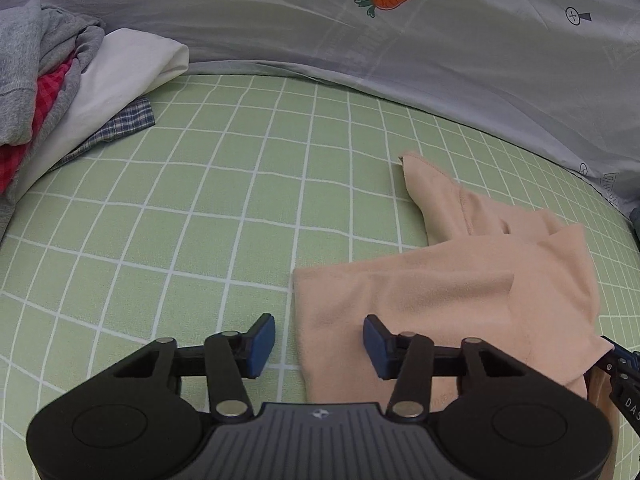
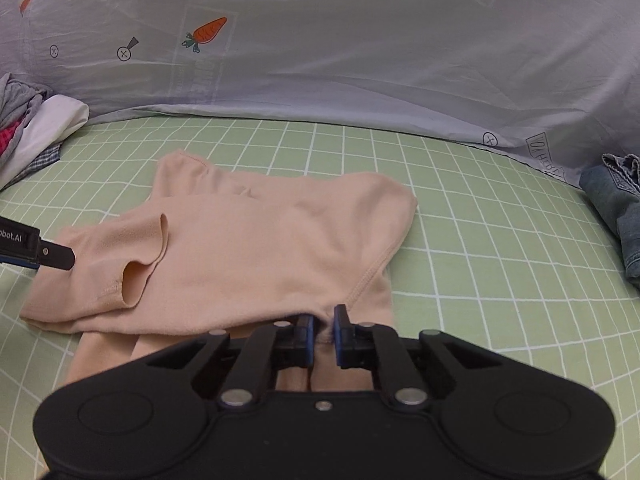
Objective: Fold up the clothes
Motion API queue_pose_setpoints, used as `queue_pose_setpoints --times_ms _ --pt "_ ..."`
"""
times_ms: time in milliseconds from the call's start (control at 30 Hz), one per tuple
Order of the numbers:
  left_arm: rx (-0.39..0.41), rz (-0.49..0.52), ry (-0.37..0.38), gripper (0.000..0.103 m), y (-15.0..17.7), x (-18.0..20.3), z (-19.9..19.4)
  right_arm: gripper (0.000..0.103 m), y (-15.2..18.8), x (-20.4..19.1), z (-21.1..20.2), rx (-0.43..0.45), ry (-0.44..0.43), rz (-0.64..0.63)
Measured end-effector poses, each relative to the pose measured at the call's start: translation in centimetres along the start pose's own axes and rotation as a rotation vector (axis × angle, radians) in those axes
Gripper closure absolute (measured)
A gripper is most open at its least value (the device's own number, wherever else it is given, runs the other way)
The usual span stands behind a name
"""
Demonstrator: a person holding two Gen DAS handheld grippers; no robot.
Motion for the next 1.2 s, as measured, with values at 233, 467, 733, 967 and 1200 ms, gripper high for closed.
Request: queue_pose_setpoints --times_ms 233,467,733,967,1200 --pt "0.054 -0.129 0.075 0.097 -0.4 -0.5 -2.2 0.095 -0.8 1.1 -1.9 0.059 -0.016 0.026" --pt "0.242 -0.144 0.106 0.099 -2.2 0.0 -9.9 0.096 -2.2 2.5 -4.8 0.150 -0.068 0.070" --pt "0.241 -0.176 -0.025 0.099 -1.1 -3.2 -9.9 0.076 -1.9 -0.2 -3.1 0.047 -0.203 0.059" --pt "0.128 -0.292 -0.032 0.099 1.6 -6.4 -7.0 0.046 -2.3 1.6 -4.1 0.117 -0.236 0.133" --pt "0.091 -0.301 -0.036 0.099 1.8 -6.9 -5.7 0.045 -4.5 6.8 3.1 0.047 -0.211 0.365"
Point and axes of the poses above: each gripper's, at about its wrist camera, not at the fingertips, and z roughly the way its jaws point, x to its right, y to its underside, the point moved 1 cm from there along z, roughly the way its jaws point, and after that the axes turned 7 degrees about -z, right-handed, at the moved point
